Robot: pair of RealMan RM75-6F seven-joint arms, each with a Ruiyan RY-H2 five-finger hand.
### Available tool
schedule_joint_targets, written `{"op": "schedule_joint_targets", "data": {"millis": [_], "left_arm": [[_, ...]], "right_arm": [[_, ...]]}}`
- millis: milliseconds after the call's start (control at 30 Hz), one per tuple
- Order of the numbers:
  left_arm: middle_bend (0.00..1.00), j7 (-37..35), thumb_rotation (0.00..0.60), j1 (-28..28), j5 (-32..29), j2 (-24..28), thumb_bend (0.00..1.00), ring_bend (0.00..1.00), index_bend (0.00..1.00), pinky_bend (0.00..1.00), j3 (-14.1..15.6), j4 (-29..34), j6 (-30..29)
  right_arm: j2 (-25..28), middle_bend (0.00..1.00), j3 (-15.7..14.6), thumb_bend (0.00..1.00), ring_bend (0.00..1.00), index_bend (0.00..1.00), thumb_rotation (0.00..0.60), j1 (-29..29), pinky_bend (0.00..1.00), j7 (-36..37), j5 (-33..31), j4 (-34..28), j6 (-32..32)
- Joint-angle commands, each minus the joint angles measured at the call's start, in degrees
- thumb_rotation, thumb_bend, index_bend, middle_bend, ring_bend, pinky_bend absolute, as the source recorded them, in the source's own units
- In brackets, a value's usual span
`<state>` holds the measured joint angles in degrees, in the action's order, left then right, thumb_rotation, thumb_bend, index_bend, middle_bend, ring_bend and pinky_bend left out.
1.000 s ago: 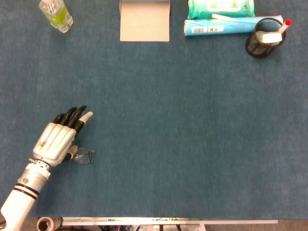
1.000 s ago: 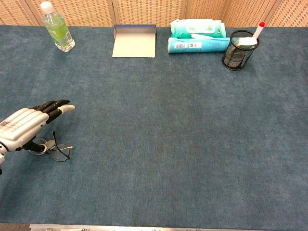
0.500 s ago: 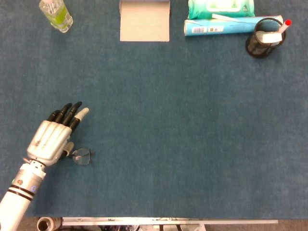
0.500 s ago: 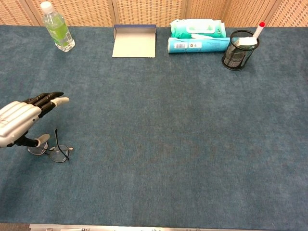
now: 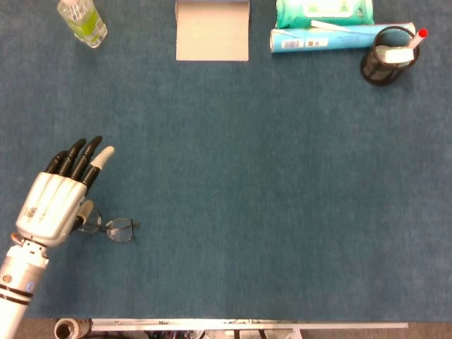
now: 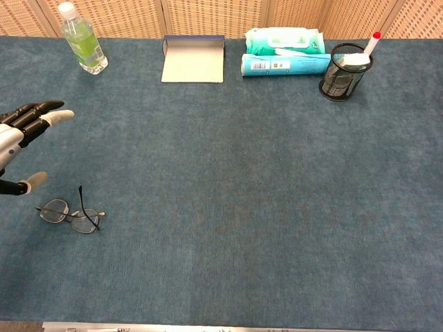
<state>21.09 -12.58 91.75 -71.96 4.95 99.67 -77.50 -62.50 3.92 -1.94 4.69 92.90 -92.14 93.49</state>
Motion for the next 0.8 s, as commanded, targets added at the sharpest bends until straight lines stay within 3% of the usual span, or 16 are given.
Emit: {"op": "schedule_joint_targets", "data": {"millis": [33, 467, 800], "left_arm": [[0.0, 0.9, 0.6, 0.8, 1.1, 1.2, 0.32, 0.0, 0.0, 0.16, 0.5, 1.3, -1.2], [0.0, 1.5, 0.6, 4.0, 4.9, 6.2, 0.27, 0.0, 0.0, 0.16, 4.1, 7.3, -3.2], [0.0, 0.9, 0.6, 3.9, 7.9, 6.1, 0.25, 0.0, 0.0, 0.16, 4.3, 9.3, -2.4]], "right_arm": [[0.1, 0.41, -0.1, 0.1, 0.3, 0.47, 0.6, 0.0, 0.31, 0.1, 0.1, 0.0, 0.1], [0.4, 0.41, -0.4, 0.1, 0.3, 0.47, 0.6, 0.3, 0.31, 0.8, 0.9, -0.3, 0.8], [0.6, 0.41, -0.3, 0.1, 0.3, 0.47, 0.6, 0.3, 0.31, 1.3, 0.9, -0.3, 0.8]]}}
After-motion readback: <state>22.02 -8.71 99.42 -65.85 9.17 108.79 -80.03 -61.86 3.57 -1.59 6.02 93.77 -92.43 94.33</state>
